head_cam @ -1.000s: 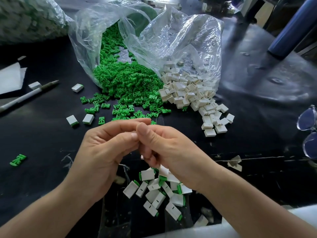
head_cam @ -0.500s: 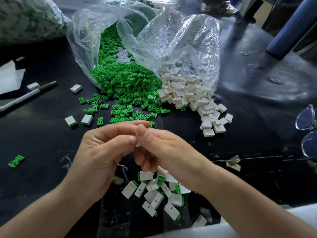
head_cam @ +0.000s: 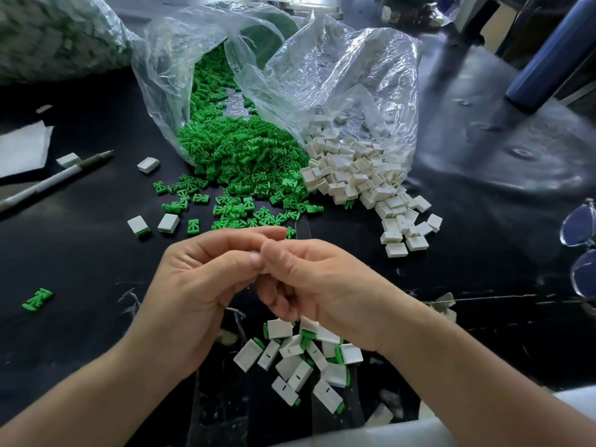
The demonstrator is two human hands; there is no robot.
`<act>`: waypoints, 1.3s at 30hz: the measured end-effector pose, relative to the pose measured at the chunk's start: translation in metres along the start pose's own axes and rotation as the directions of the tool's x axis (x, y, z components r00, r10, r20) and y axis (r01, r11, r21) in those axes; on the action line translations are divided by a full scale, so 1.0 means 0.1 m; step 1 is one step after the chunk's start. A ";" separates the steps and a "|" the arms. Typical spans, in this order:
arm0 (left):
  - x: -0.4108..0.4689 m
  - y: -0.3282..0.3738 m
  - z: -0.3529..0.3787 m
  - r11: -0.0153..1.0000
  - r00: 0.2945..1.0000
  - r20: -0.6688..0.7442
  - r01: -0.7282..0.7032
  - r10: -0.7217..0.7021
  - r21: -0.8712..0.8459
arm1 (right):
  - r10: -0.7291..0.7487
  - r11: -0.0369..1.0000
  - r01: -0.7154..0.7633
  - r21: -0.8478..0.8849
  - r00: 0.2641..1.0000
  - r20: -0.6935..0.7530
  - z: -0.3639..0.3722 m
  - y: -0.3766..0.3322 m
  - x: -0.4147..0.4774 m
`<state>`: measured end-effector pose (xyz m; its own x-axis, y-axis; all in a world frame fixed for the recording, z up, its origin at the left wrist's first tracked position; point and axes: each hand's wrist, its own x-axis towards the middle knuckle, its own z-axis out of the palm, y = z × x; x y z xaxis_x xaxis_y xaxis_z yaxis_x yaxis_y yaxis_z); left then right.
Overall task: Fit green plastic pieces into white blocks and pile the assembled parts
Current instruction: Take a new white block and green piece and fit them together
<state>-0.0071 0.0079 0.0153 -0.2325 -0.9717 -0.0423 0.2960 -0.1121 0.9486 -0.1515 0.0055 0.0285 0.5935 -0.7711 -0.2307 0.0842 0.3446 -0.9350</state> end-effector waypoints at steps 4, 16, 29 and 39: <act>-0.01 0.01 0.01 1.000 1.000 0.003 0.001 -0.001 -0.005 | 0.007 1.000 -0.007 0.006 1.000 -0.006 0.01 0.00 -0.01; -0.03 -0.02 -0.01 0.999 0.998 0.004 -0.055 0.055 0.000 | -0.013 0.998 0.012 0.060 0.999 0.031 0.03 -0.02 -0.02; -0.03 0.02 -0.01 0.992 0.995 0.101 -0.037 0.025 0.120 | -0.069 0.985 0.060 -0.160 0.996 -0.051 0.05 -0.04 -0.04; -0.02 -0.02 0.02 0.999 0.997 0.072 0.007 -0.004 -0.042 | -0.073 0.954 0.022 -0.300 0.984 -0.162 0.01 0.06 0.00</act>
<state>-0.0097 0.0106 0.0139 -0.2998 -0.9537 -0.0235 0.3334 -0.1278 0.9341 -0.1503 0.0083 0.0231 0.4482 -0.8707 -0.2023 -0.1468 0.1516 -0.9775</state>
